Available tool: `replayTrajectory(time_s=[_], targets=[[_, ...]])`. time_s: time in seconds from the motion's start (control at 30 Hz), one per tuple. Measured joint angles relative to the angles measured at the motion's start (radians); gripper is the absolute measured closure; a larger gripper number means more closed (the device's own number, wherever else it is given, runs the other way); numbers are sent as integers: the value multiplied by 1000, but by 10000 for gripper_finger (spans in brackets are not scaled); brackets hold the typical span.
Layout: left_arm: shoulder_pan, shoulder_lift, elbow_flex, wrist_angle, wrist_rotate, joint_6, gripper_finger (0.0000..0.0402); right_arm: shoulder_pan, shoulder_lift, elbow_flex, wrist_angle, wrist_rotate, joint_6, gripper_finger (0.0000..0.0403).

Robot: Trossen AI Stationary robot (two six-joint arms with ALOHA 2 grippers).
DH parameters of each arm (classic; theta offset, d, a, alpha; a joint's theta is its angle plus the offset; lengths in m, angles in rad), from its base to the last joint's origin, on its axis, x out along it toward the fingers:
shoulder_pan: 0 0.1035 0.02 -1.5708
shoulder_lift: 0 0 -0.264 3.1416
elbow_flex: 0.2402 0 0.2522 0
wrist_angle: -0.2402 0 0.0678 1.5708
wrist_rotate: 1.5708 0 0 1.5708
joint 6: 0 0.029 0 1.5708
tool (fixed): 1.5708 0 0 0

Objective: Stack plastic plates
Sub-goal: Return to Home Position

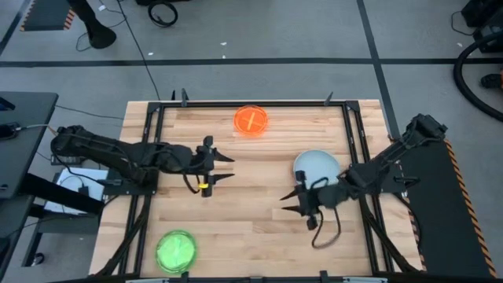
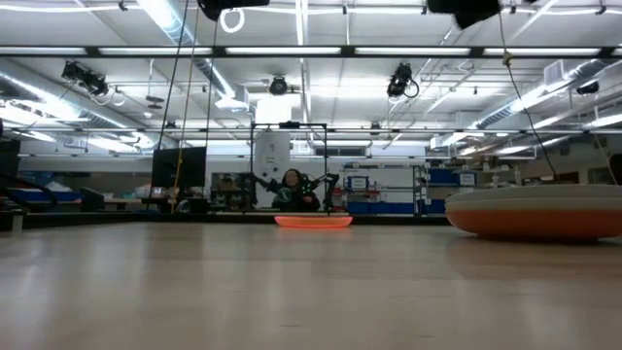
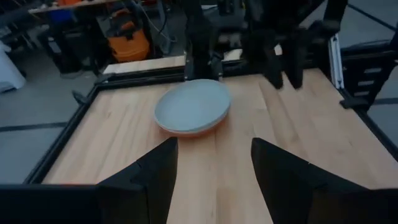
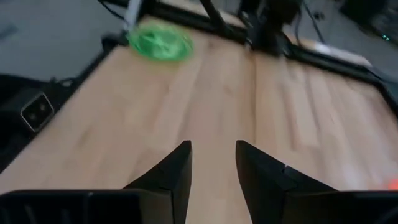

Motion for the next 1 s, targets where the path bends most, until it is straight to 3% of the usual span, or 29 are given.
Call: replayTrajectory(time_s=[0.13,0.3,0.53,0.7,1.0], targets=[[62,22,-4,-6,43,7,192,-145,13,-106,308,-188,-98,276],[187,-15,-132,211,130,8,192,-352,19,-158,533,-333,-168,286],[368,-151,-324,285,174,-50,192,-639,3,-159,546,-496,-144,297],[456,-324,-394,293,280,-53,192,-796,-27,-159,562,-629,-91,306],[552,-636,-536,200,334,-80,192,-882,-165,-160,523,-665,-75,330]])
